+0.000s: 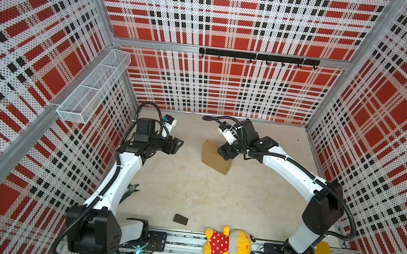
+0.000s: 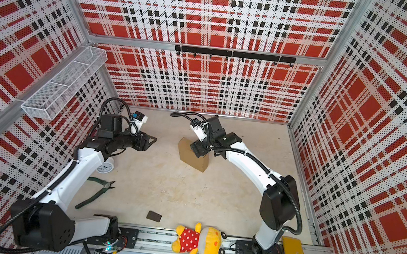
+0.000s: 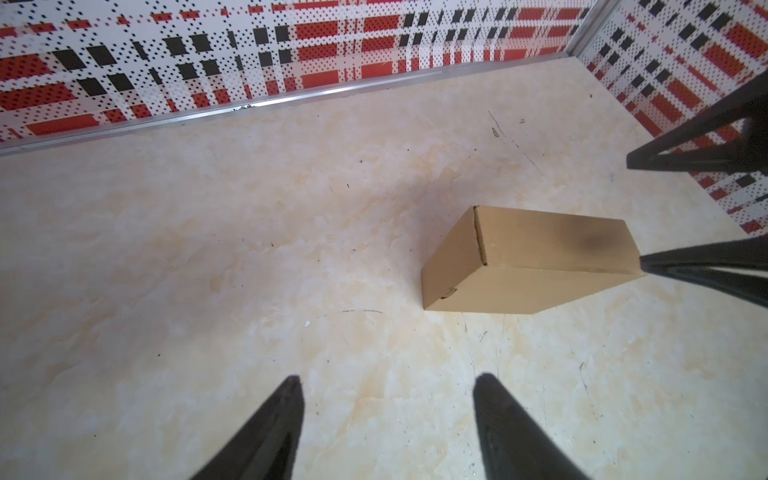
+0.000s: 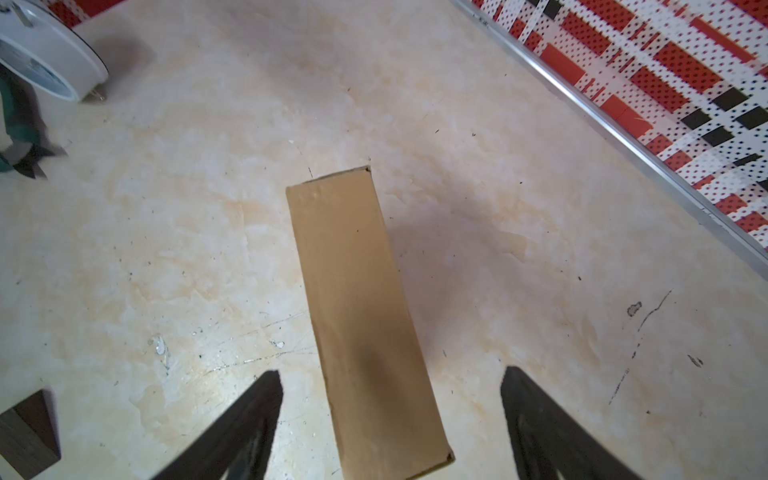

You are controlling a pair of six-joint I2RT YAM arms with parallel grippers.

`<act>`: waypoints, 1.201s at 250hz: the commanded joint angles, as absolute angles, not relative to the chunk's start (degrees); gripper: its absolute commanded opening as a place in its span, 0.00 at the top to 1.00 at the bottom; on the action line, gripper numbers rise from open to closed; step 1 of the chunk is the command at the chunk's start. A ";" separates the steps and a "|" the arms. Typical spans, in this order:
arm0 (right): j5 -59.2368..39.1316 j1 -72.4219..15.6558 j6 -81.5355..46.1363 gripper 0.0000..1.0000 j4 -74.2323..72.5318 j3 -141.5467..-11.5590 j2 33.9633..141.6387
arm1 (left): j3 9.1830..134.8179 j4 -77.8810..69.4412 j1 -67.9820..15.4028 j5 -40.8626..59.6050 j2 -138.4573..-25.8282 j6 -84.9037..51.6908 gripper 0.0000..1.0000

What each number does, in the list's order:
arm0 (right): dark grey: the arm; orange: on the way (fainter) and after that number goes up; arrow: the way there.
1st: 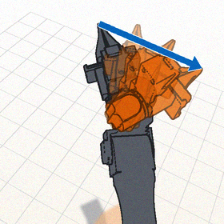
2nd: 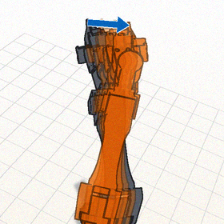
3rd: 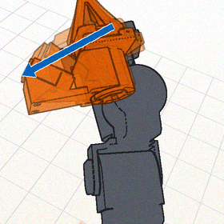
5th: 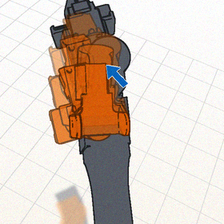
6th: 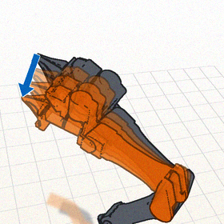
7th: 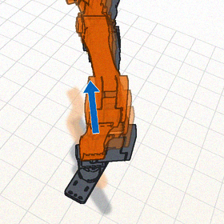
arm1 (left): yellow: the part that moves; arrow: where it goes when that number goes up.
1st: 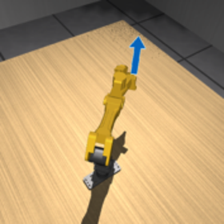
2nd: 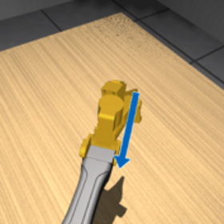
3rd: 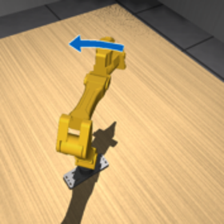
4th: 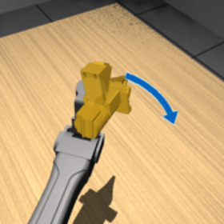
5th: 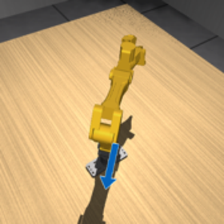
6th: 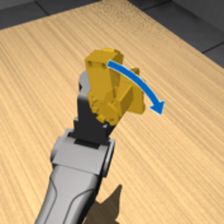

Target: Fold the paper box

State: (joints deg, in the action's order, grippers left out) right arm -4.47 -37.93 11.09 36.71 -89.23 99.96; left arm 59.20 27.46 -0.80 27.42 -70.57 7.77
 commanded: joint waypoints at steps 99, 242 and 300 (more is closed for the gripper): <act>-10.29 -38.99 20.92 0.18 43.77 -101.40 113.38 | 52.32 17.58 7.59 35.33 -66.53 3.08 0.14; -7.51 -39.34 32.50 0.64 49.36 -107.75 113.57 | 51.30 16.25 9.05 35.03 -66.51 3.44 0.12; 4.69 -42.99 52.31 0.65 30.43 -91.24 105.29 | 51.09 15.64 9.88 34.68 -66.53 3.42 0.12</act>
